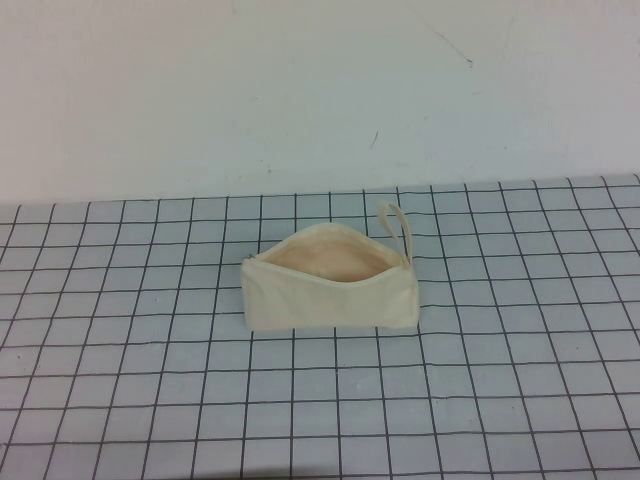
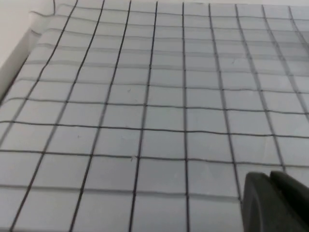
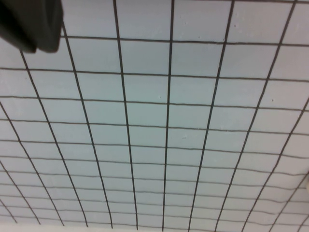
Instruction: Put eraser into pencil case
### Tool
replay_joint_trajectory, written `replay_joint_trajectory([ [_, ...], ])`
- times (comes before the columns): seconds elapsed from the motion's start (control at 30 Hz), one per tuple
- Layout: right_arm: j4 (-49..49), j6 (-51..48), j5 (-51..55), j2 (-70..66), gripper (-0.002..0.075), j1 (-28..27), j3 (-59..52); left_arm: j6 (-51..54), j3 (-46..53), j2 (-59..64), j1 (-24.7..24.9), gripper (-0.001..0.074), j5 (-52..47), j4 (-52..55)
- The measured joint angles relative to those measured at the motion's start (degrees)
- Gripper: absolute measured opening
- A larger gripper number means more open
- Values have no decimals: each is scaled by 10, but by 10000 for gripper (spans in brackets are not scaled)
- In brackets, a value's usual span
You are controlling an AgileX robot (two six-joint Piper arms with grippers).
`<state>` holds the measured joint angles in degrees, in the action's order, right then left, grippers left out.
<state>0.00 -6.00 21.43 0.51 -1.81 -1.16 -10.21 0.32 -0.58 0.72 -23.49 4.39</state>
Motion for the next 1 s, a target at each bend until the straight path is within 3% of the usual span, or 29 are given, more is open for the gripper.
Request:
replay_joint_trajectory([
  [0.37,0,0,0,0,-3,0,0,67,6,0,-1,-1,38,-93],
  [1.0,0,0,0,0,-3,0,0,73,6,0,-1,-1,37,-108],
])
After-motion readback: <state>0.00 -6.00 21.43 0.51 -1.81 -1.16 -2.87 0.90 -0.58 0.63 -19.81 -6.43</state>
